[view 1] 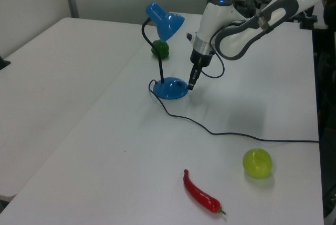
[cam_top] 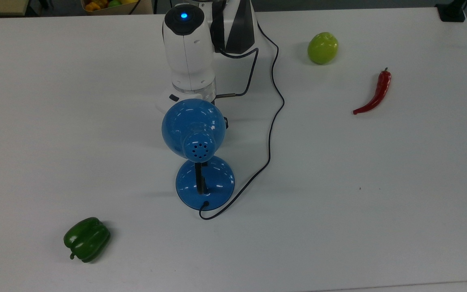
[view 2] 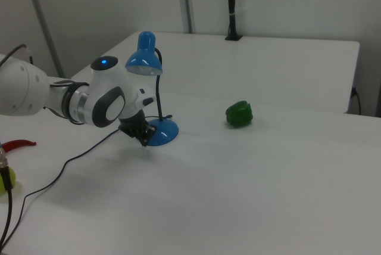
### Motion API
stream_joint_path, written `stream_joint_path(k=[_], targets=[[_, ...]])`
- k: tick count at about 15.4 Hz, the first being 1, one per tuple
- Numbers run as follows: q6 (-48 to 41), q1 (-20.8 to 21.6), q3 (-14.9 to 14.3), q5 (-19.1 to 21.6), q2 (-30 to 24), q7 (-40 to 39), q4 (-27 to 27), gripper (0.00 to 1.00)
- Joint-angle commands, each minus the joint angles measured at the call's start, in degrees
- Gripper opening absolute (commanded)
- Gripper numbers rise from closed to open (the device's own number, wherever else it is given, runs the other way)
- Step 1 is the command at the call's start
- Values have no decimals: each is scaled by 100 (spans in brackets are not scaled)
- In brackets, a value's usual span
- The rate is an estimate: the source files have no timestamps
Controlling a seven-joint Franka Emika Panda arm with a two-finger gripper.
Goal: Turn off lamp
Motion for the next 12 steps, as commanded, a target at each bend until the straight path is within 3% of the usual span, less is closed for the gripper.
stream_joint_path(k=[1,3,4,5,7,9,10,12], targets=[[-977,18,-84,-74,-590,-210,-202,0],[-1626,44,-66,-353,-793,-192,-193,0],[-1987,44,-66,-442,-889,-183,-176,5],[-2312,53,-66,-452,-995,-183,-167,15],[-2805,53,-84,-452,-1232,-175,-167,46],[-3245,27,-84,-443,-1478,-157,-158,71],[-3534,61,-197,-408,-1697,-140,-158,100],[-3895,70,-260,-364,-1944,-131,-36,100]])
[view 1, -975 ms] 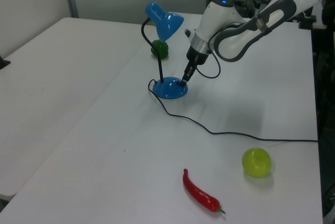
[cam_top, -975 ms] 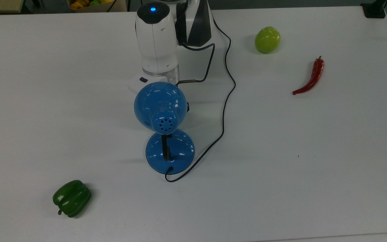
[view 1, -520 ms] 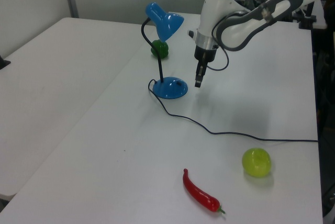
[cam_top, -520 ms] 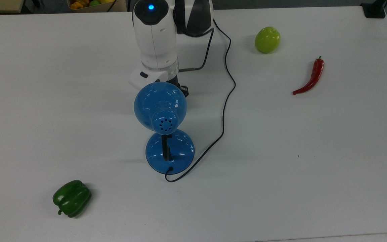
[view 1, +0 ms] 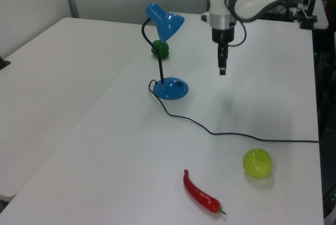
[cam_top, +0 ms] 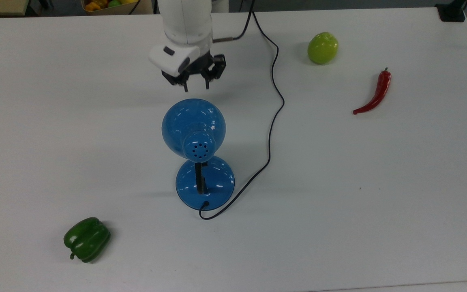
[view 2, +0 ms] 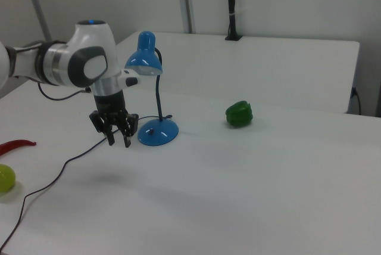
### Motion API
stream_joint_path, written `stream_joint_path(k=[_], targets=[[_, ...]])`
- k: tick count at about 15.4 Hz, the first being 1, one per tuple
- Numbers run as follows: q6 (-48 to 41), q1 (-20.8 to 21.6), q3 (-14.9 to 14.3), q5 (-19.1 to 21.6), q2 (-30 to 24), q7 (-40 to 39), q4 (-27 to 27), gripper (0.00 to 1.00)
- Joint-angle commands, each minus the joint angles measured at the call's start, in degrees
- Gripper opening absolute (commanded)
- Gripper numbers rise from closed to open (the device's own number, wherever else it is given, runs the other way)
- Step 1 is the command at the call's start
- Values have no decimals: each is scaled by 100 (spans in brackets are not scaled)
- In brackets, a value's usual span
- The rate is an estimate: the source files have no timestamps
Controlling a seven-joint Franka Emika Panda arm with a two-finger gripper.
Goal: Turn off lamp
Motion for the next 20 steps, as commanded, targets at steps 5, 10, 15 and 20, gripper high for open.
stream_joint_path(k=[5,10,15,20], targets=[[-1536,79,-345,84,-964,-1,431,100],[-1792,105,-345,84,-1026,1228,818,100],[-1722,184,-345,128,-1008,1125,1108,100],[-1442,175,-520,497,-964,-25,1275,100]])
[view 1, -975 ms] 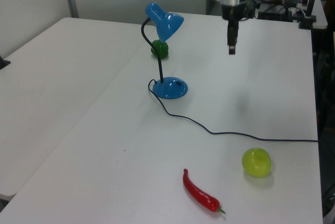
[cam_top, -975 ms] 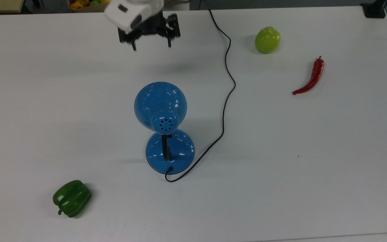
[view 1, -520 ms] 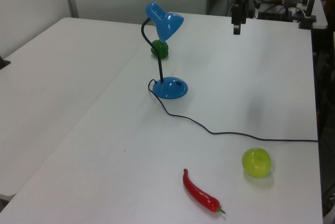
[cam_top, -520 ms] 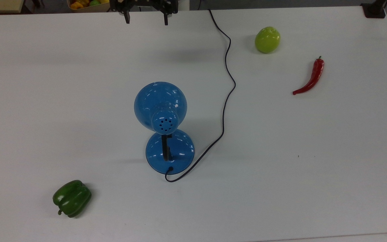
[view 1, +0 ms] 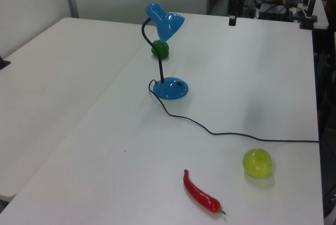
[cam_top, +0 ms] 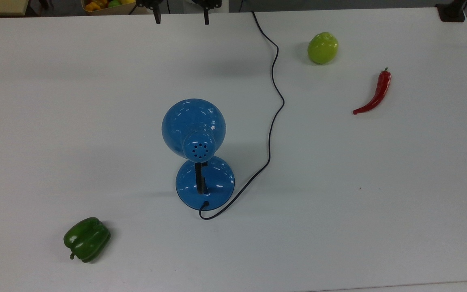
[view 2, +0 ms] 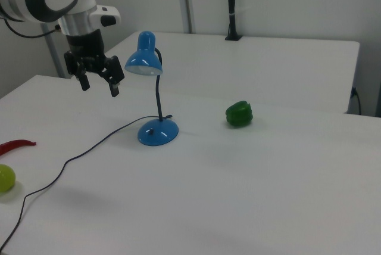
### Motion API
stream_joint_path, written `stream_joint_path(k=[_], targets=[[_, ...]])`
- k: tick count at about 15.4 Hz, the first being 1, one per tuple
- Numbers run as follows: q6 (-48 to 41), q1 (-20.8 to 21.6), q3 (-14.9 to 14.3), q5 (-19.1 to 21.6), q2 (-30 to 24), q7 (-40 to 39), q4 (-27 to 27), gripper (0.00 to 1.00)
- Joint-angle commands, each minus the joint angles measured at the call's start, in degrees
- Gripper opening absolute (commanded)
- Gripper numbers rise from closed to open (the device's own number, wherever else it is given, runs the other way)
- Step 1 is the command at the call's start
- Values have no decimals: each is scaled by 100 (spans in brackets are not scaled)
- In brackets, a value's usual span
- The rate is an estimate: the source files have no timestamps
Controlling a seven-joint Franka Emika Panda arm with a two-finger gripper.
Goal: Turn off lamp
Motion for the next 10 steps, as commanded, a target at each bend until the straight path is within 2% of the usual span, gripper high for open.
stream_joint_path(k=[1,10], targets=[[325,73,-277,407,92,-773,145,100],[431,99,-260,409,154,-748,110,100]])
